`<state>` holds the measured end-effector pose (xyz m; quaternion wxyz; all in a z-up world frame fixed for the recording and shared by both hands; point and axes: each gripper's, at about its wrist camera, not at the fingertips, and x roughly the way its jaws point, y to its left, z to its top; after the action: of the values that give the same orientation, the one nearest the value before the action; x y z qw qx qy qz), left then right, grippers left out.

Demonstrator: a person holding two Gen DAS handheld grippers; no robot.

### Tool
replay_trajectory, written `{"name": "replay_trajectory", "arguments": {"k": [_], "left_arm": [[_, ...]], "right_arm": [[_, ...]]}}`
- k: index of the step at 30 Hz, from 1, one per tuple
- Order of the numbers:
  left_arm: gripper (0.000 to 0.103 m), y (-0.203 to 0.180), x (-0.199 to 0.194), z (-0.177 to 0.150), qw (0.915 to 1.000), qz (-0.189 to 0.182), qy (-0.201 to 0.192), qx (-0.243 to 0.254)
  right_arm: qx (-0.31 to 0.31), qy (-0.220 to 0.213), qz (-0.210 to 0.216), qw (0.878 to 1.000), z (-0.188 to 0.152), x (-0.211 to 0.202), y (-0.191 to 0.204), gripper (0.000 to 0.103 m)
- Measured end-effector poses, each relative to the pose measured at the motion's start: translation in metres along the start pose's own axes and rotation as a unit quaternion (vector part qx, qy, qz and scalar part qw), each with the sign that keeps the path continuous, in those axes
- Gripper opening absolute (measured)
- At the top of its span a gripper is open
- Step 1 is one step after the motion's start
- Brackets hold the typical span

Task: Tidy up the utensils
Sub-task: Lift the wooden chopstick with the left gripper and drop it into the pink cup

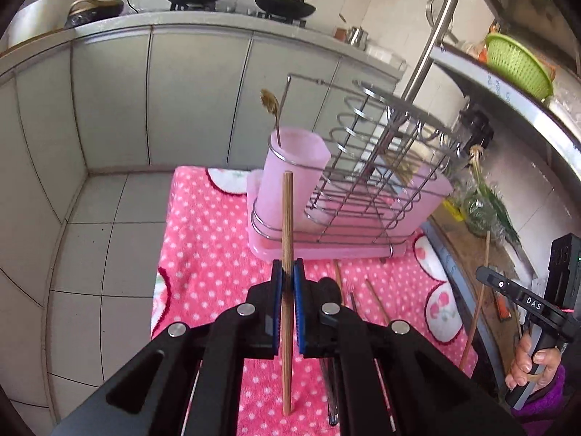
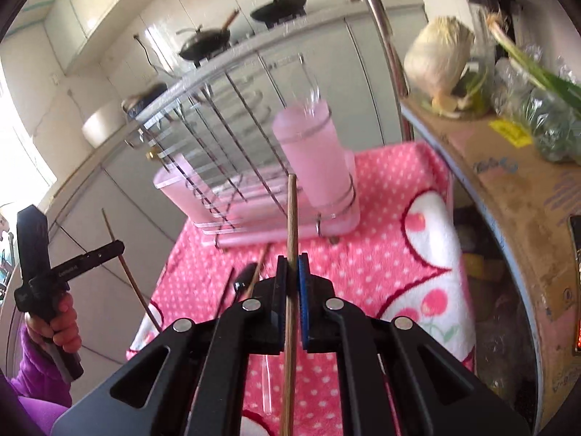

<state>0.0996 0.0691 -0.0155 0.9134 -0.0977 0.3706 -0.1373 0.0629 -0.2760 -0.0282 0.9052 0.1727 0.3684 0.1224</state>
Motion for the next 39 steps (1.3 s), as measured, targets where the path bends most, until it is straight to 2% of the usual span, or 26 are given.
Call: {"name": "replay_trajectory", "arguments": {"k": [7, 14, 19, 23, 29, 34, 39], "left_arm": [[0.005, -0.004, -0.060, 0.033, 0.9946, -0.022, -0.102, -0.005], [0.005, -0.018, -0.115, 0.091, 0.9824, -0.041, -0.182, 0.004], [0.005, -0.029, -0.127, 0.130, 0.9738, -0.035, -0.225, 0.005], [0.005, -0.035, -0.112, 0.156, 0.9725, -0.029, -0.231, 0.000], [0.005, -0.037, -0.073, 0.175, 0.9721, 0.011, -0.234, 0.005], [0.005, -0.029, -0.037, 0.178, 0.9761, 0.028, -0.215, 0.003], [0.005, -0.020, 0.002, 0.165, 0.9838, 0.041, -0.174, 0.001]], "right_arm": [[-0.011, -0.061, 0.001, 0.998, 0.035, -0.032, 0.013, 0.006], [-0.037, -0.121, -0.004, 0.992, 0.107, -0.072, 0.033, 0.006], [-0.057, -0.173, -0.013, 0.983, 0.160, -0.087, 0.047, 0.006], [-0.061, -0.203, -0.026, 0.977, 0.188, -0.084, 0.051, 0.006], [-0.074, -0.216, -0.057, 0.972, 0.206, -0.054, 0.053, 0.006], [-0.076, -0.189, -0.067, 0.977, 0.207, -0.019, 0.045, 0.006], [-0.057, -0.144, -0.067, 0.986, 0.201, 0.014, 0.028, 0.006]]}}
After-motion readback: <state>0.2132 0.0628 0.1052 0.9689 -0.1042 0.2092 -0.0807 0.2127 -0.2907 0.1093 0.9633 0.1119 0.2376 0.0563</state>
